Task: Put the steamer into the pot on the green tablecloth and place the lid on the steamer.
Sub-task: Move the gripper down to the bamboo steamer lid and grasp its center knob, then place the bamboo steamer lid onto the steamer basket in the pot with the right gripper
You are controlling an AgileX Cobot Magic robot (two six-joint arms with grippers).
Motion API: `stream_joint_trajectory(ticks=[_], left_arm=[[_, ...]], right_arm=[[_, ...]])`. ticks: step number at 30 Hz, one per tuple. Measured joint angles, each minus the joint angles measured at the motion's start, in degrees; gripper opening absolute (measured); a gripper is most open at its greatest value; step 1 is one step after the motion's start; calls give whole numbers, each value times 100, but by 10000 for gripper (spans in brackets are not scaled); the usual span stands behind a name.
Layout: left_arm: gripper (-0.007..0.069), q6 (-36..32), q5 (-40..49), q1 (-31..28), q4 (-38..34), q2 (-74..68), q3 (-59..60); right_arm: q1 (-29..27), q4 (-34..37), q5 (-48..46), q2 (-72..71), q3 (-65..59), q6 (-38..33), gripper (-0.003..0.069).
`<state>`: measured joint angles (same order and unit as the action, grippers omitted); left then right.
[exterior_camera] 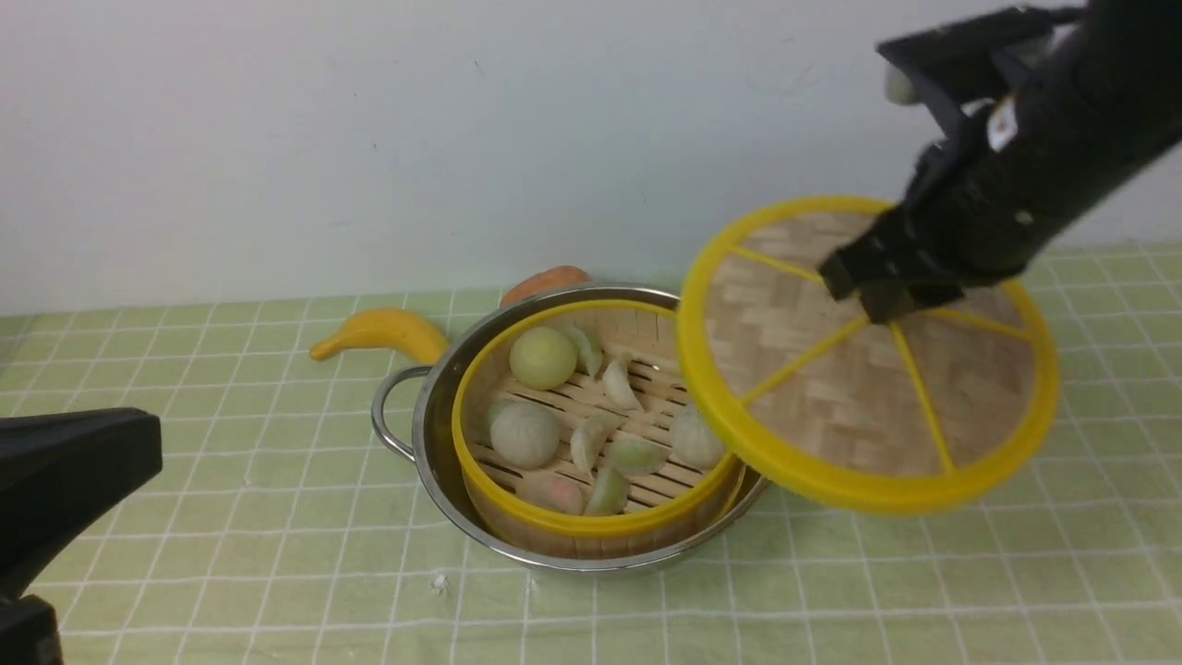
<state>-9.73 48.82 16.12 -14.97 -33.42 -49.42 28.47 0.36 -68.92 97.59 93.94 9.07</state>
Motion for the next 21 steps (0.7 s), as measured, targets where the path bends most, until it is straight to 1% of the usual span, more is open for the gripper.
stream_joint_trajectory(ticks=[1, 2, 4, 5, 6, 9, 13, 21], left_arm=[[-22, 0, 6, 0, 0, 0, 0], [-22, 0, 50, 0, 30, 0, 0], [-22, 0, 77, 0, 44, 0, 0], [-22, 0, 77, 0, 44, 0, 0], [-22, 0, 77, 0, 50, 0, 0], [-22, -5, 77, 0, 50, 0, 0], [-22, -5, 83, 0, 50, 0, 0], [-22, -25, 83, 0, 66, 0, 0]], right_arm=[[22, 10, -31, 113, 73, -14, 144], [197, 25, -94, 588, 664, -21, 144], [399, 34, -121, 1190, 1360, -34, 144], [417, 34, -121, 1190, 1426, -34, 144], [559, 34, -121, 1678, 1891, -34, 144], [780, 56, -126, 2276, 2482, -34, 144], [957, 75, -138, 2807, 2783, -34, 144], [985, 85, -169, 3142, 2807, -34, 144]])
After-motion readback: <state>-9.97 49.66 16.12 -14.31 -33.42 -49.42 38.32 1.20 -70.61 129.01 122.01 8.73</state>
